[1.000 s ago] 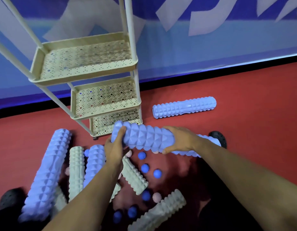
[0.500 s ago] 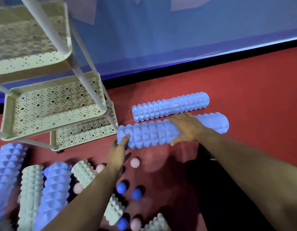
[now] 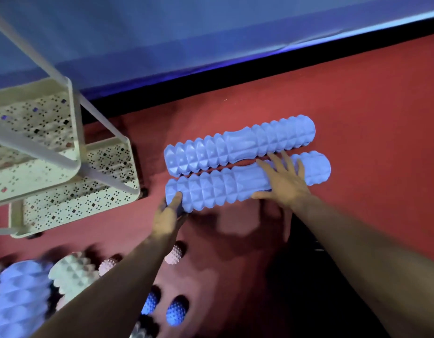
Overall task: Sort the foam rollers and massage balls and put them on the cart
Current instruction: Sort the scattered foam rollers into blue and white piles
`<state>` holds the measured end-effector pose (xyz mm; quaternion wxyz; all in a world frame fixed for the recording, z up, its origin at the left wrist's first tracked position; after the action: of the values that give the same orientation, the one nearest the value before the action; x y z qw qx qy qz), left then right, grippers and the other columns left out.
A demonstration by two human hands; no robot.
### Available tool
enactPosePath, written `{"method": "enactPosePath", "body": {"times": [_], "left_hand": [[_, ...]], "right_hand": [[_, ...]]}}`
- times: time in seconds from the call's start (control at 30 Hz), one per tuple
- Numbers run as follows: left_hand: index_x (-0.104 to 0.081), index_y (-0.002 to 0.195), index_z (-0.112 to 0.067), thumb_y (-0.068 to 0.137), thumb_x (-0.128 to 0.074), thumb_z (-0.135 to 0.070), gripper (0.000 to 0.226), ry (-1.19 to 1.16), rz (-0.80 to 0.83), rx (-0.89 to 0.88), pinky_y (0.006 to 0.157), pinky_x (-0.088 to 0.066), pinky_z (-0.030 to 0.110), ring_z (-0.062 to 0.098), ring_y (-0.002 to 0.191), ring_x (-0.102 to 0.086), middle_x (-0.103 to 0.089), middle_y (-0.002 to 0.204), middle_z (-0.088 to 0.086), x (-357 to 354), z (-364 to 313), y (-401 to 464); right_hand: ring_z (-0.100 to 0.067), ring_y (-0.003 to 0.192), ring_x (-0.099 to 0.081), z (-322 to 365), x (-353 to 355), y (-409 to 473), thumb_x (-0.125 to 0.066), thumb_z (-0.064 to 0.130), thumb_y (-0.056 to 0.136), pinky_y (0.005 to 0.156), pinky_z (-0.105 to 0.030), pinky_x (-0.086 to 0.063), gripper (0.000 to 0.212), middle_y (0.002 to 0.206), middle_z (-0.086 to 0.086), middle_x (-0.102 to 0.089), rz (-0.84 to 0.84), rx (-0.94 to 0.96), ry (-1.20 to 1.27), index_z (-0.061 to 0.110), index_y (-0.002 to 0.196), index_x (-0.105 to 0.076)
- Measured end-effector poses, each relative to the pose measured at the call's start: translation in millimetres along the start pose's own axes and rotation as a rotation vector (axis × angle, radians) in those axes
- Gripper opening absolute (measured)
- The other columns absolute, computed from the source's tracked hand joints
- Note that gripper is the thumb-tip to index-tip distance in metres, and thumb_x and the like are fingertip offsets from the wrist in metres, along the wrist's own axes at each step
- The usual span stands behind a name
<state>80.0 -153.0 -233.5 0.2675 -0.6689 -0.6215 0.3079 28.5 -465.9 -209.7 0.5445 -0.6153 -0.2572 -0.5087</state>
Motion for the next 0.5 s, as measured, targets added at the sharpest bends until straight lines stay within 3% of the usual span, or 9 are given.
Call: {"method": "enactPosePath", "body": {"times": [0.07, 0.17, 0.33, 0.43, 0.5], "left_hand": [[-0.058, 0.137, -0.010, 0.104, -0.052, -0.027, 0.037, -0.012, -0.038, 0.038, 0.080, -0.054, 0.029, 0.020, 0.109, -0.066, -0.068, 0.130, 0.012, 5, 5, 2], [-0.057, 0.135, -0.008, 0.105, -0.053, -0.024, 0.035, -0.019, -0.107, 0.004, 0.077, -0.061, 0.026, 0.016, 0.098, -0.068, -0.067, 0.126, 0.012, 4, 5, 4], [-0.056, 0.135, -0.008, 0.105, -0.053, -0.021, 0.033, 0.012, -0.156, -0.083, 0.085, -0.057, 0.039, 0.021, 0.100, -0.067, -0.066, 0.125, 0.012, -3, -7, 10], [-0.057, 0.129, -0.012, 0.103, -0.056, -0.025, 0.029, 0.041, -0.184, -0.082, 0.078, -0.059, 0.035, 0.013, 0.090, -0.067, -0.068, 0.118, 0.006, -1, -8, 15], [-0.058, 0.127, -0.013, 0.102, -0.058, -0.028, 0.030, 0.062, -0.193, -0.070, 0.084, -0.059, 0.038, 0.013, 0.090, -0.068, -0.069, 0.116, 0.005, 1, -6, 19]], "right_hand": [[-0.032, 0.151, 0.023, -23, -6, -7, -0.057, 0.091, 0.063, 0.117, -0.063, 0.007, 0.118, 0.166, 0.002, 0.018, 0.008, -0.212, 0.095, 0.044, 0.157, -0.001], [-0.038, 0.149, 0.028, -48, -7, -14, -0.063, 0.092, 0.052, 0.115, -0.068, 0.001, 0.135, 0.164, -0.004, 0.026, -0.050, -0.410, 0.243, 0.042, 0.157, 0.005], [-0.042, 0.146, 0.030, -56, -4, -8, -0.075, 0.081, 0.050, 0.120, -0.056, 0.008, 0.140, 0.163, -0.018, 0.024, -0.143, -0.432, 0.477, 0.030, 0.160, -0.006], [-0.039, 0.146, 0.033, -56, -5, -5, -0.066, 0.088, 0.044, 0.120, -0.054, 0.008, 0.140, 0.162, -0.017, 0.026, -0.137, -0.429, 0.486, 0.032, 0.159, -0.009], [-0.036, 0.146, 0.034, -57, -4, -3, -0.060, 0.091, 0.041, 0.121, -0.053, 0.004, 0.139, 0.163, -0.014, 0.027, -0.146, -0.413, 0.499, 0.034, 0.158, -0.011]]}}
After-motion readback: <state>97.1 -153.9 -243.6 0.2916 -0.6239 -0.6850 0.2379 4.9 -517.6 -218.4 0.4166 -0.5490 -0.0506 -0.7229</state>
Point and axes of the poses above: each hand's wrist, its own y-axis towards the middle knuckle, its own x-axis out of the back of the hand, z = x × y, the point moved 7 cm from there along y, towards the middle knuckle
